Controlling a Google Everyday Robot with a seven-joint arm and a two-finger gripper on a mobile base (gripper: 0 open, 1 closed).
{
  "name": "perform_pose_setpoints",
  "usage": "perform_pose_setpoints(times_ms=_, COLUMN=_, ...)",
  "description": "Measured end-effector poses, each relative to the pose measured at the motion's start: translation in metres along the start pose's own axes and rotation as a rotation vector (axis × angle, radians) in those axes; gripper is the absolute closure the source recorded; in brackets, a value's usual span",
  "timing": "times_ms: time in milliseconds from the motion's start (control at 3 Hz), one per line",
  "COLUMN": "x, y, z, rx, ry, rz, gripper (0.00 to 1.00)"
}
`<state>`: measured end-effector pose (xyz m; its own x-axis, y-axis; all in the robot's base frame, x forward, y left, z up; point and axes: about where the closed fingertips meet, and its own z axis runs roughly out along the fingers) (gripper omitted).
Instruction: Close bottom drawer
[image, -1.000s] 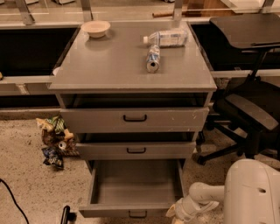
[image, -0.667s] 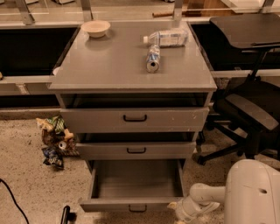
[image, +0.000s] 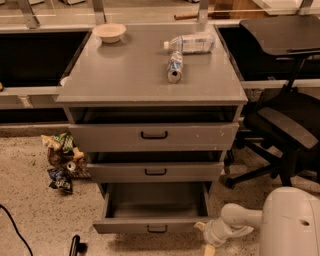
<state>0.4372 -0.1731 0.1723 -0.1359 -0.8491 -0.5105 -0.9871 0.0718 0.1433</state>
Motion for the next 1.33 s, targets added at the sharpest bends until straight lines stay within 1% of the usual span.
perform_pose_setpoints(times_ms=333, x=0.004, y=-0.025, z=-0.013, rx=0.033, ry=-0.005, rz=0.003, gripper=0.22)
perform_pose_setpoints(times_ms=1000, x=0.022, y=-0.067, z=-0.026, rx=0.085, ry=-0.005, rz=0.039, gripper=0.69)
perform_pose_setpoints(times_ms=1333, x=0.028, y=-0.082, z=-0.031, rx=0.11, ry=-0.005, rz=0.048, gripper=0.64)
